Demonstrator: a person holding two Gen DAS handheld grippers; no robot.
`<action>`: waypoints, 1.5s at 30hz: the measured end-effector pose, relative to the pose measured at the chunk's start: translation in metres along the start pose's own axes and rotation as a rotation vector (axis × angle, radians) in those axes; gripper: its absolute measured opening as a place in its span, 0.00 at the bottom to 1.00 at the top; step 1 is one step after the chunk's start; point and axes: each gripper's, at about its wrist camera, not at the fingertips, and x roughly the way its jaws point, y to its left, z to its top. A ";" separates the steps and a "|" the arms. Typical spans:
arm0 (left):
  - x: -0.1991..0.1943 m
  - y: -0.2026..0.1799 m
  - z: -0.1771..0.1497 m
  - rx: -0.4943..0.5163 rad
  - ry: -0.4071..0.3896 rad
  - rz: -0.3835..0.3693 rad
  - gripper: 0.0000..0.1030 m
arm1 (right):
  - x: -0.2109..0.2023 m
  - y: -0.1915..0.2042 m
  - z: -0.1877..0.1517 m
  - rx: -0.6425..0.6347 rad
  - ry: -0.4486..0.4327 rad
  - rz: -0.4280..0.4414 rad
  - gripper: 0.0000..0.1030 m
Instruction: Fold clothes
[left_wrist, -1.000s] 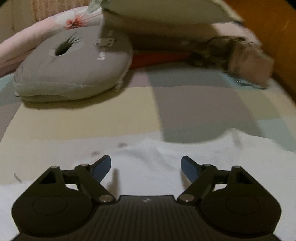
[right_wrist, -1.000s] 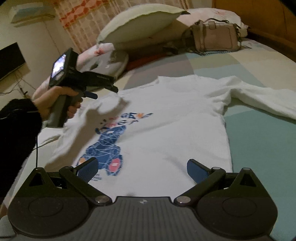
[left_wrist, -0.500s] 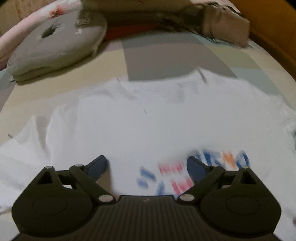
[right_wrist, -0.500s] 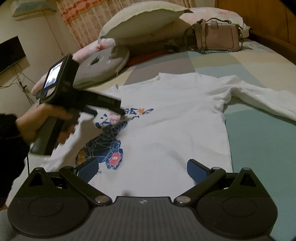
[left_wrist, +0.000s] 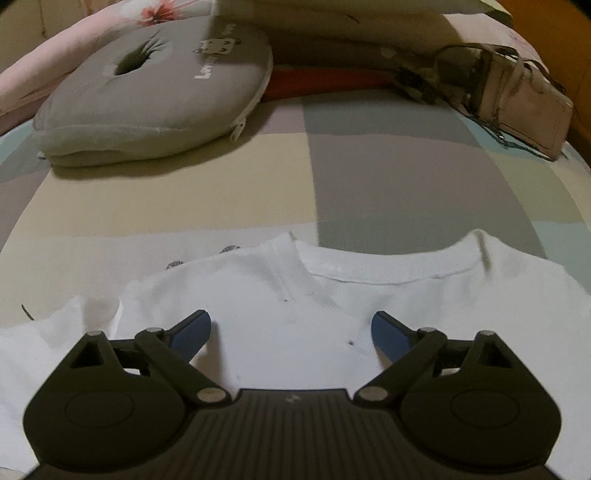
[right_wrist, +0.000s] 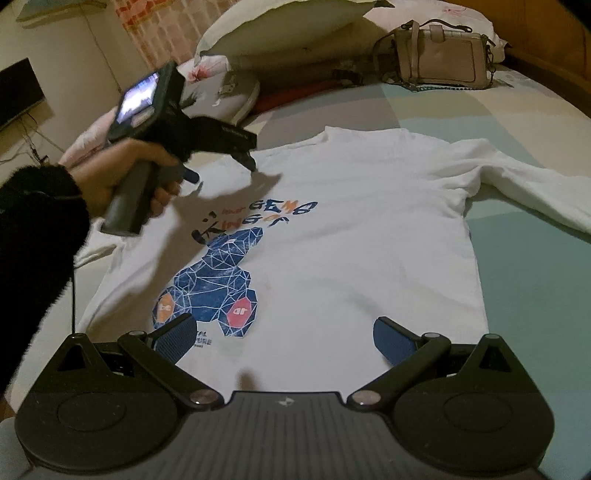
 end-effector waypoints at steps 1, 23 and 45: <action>-0.007 -0.002 -0.001 0.008 0.007 -0.015 0.90 | 0.002 0.001 0.002 0.001 0.003 -0.013 1.00; -0.024 -0.069 -0.047 0.070 0.187 -0.361 0.92 | -0.004 -0.014 -0.007 0.016 0.042 -0.049 1.00; -0.072 -0.034 -0.094 0.089 0.159 -0.554 0.93 | 0.002 -0.008 -0.013 -0.027 0.045 -0.061 1.00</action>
